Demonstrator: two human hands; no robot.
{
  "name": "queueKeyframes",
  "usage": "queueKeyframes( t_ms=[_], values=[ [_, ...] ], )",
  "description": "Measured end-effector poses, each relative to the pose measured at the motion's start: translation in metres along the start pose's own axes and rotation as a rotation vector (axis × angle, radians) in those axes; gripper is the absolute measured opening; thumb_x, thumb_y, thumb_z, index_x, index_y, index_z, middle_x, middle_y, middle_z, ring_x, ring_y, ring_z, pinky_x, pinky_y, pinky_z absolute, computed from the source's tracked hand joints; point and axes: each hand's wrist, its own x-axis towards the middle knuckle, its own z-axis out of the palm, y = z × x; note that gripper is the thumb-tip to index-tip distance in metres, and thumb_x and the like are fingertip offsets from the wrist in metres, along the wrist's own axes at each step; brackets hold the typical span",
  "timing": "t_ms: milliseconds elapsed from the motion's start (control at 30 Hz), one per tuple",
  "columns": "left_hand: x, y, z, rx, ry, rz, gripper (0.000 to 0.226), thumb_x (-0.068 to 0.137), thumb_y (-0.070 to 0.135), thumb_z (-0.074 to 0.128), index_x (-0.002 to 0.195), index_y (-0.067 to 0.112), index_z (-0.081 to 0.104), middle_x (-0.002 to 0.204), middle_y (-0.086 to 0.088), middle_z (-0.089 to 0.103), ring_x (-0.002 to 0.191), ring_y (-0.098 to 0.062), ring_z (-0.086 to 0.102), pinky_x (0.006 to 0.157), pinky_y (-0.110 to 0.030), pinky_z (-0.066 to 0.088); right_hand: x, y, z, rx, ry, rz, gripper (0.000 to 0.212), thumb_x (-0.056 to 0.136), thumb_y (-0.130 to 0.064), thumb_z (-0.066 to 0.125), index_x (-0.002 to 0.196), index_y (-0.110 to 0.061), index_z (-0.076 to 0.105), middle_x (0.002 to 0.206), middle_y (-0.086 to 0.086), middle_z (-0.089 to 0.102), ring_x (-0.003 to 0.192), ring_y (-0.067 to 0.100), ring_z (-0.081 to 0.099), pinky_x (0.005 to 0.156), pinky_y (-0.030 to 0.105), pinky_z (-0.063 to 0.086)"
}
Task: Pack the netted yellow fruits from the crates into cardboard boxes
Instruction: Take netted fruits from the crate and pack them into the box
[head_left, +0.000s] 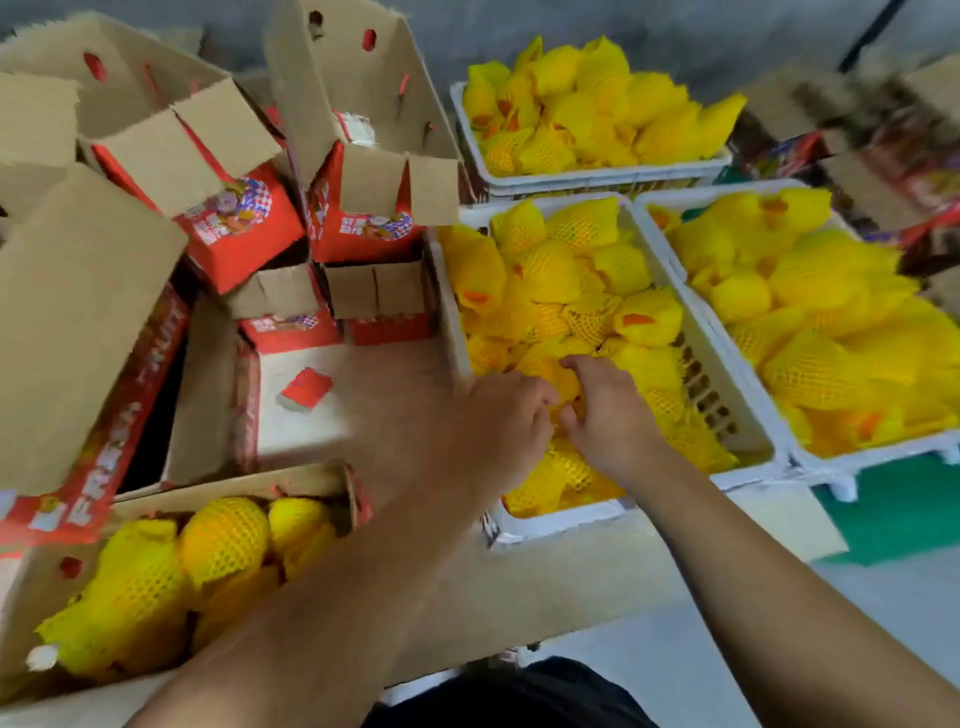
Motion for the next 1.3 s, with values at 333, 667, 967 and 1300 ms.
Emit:
queueKeyframes(
  t_ms=[333, 667, 967, 1300],
  values=[
    [0.012, -0.01, 0.027, 0.195, 0.026, -0.009, 0.015, 0.088, 0.036, 0.06, 0.096, 0.033, 0.072, 0.088, 0.015, 0.069, 0.089, -0.011, 0.062, 0.095, -0.034, 0.036, 0.027, 0.049, 0.003, -0.606, -0.286, 0.078, 0.082, 0.084, -0.011, 0.07, 0.149, -0.028, 0.022, 0.145, 0.008, 0.021, 0.135, 0.035, 0.026, 0.105, 0.044, 0.035],
    [0.012, -0.003, 0.024, 0.163, 0.033, 0.0, 0.045, 0.091, 0.057, 0.057, 0.127, 0.03, 0.063, 0.103, 0.013, 0.073, 0.098, -0.014, 0.066, 0.104, -0.038, 0.037, 0.016, 0.048, -0.053, 0.106, -0.146, 0.182, 0.064, 0.077, -0.037, 0.082, 0.123, -0.012, 0.045, 0.121, 0.013, 0.053, 0.112, 0.039, 0.051, 0.085, 0.049, 0.049],
    [-0.03, -0.011, -0.001, -0.64, 0.228, -0.085, 0.062, 0.083, 0.005, 0.082, 0.134, 0.029, 0.057, 0.13, -0.01, 0.05, 0.122, 0.001, 0.052, 0.102, -0.017, 0.042, -0.033, -0.06, -0.023, 0.864, -0.063, 0.162, 0.061, 0.063, -0.052, 0.079, 0.115, -0.036, 0.052, 0.113, 0.001, 0.067, 0.111, 0.024, 0.064, 0.089, 0.048, 0.056],
    [-0.13, -0.076, -0.09, -0.96, 0.59, -0.222, 0.056, 0.075, 0.008, 0.072, 0.128, 0.018, 0.055, 0.124, -0.018, 0.056, 0.112, -0.031, 0.062, 0.084, -0.045, 0.061, -0.062, -0.219, 0.027, 1.73, -0.491, 0.454, 0.055, 0.088, -0.04, 0.072, 0.133, -0.01, 0.064, 0.128, 0.018, 0.069, 0.119, 0.029, 0.067, 0.107, 0.045, 0.051]
  ],
)
